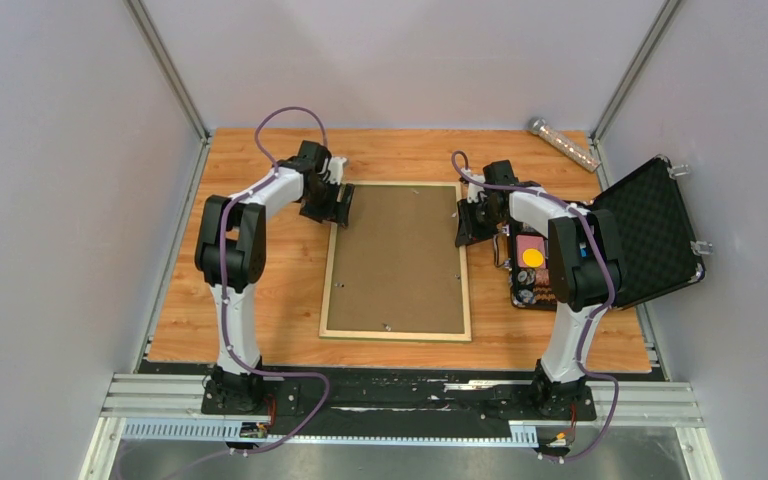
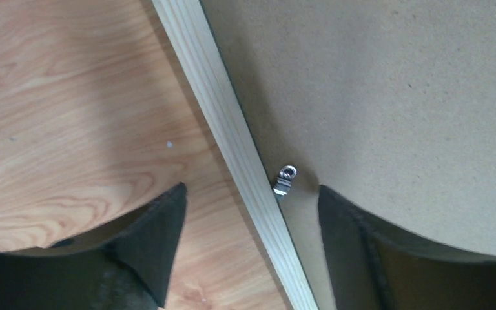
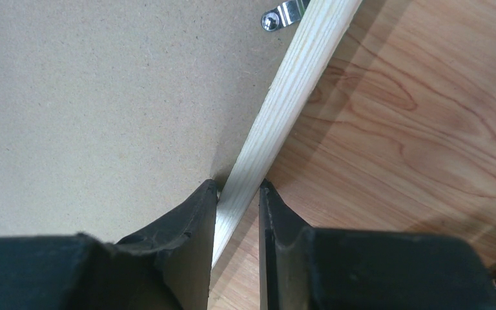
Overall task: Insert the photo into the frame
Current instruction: Install the photo frame at the center of the board.
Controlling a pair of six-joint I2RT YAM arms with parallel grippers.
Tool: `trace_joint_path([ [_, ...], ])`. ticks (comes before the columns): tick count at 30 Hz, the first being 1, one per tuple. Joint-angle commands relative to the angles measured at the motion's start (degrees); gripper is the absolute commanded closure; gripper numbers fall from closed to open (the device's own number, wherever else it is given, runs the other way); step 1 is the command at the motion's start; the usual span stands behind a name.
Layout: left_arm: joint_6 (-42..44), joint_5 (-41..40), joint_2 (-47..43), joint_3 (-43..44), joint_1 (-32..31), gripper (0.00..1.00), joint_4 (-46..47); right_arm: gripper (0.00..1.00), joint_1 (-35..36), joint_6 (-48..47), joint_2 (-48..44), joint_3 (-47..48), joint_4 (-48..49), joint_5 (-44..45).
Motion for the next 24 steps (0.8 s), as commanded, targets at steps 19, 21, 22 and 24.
trace_joint_path([
  [19,11.7,5.5,-24.0,-22.6,-2.4,0.0,-7.6,0.87,0.0,-1.8,0.3,0.1,4.1,0.2],
  [21,13.0,5.5,-25.7,-24.7,-3.1,0.0,-7.7,0.87,0.0,-1.9,0.4,0.1,4.1,-0.2],
  [22,13.6,5.2,-26.2,-25.0,-3.8,0.0,-7.7,0.87,-0.1,-2.0,0.4,0.1,4.1,-0.3],
  [24,14.2,4.2,-27.0,-25.5,-5.0,0.0,-7.5,0.87,0.0,-2.1,0.5,0.1,4.1,-0.5],
])
